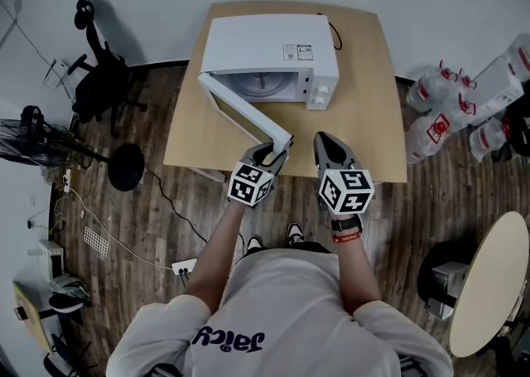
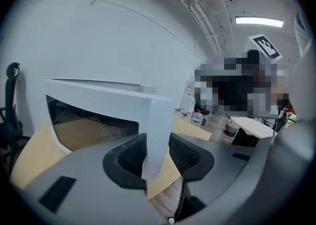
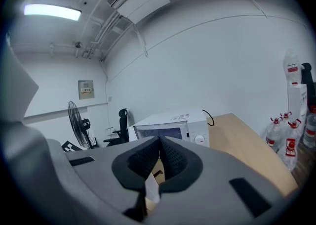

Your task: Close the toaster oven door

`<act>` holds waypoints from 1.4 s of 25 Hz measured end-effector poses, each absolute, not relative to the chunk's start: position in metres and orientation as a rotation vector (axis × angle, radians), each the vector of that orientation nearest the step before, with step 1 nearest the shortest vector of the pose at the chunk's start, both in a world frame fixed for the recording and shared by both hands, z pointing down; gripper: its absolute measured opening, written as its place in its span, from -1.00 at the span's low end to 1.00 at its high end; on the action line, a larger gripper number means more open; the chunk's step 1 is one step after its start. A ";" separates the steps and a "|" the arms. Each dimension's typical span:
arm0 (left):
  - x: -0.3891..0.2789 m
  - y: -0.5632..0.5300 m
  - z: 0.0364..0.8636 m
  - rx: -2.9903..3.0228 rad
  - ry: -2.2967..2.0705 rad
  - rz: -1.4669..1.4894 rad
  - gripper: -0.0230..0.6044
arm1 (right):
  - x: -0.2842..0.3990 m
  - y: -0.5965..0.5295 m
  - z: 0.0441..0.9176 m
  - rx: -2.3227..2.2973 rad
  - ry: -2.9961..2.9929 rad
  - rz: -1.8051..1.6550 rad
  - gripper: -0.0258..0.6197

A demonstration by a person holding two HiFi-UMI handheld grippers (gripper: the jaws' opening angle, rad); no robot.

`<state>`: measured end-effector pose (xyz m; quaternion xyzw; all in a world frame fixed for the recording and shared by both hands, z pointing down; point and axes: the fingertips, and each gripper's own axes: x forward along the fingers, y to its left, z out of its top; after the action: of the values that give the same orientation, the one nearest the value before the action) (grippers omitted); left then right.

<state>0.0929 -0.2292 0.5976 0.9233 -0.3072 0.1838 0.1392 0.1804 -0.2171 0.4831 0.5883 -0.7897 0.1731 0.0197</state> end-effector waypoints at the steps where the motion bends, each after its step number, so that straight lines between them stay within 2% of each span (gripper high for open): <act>1: 0.094 -0.230 0.598 2.667 -0.890 0.530 -0.43 | 0.181 -0.217 0.483 1.825 -2.449 0.538 -0.87; 35: 0.144 -0.283 0.599 2.629 -0.981 0.457 -0.46 | 0.210 -0.255 0.500 1.725 -2.485 0.535 -0.87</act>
<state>0.1445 -0.2834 0.5989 0.9144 -0.3413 0.1589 0.1485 0.2097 -0.2553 0.4999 0.5612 -0.8084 0.1740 0.0350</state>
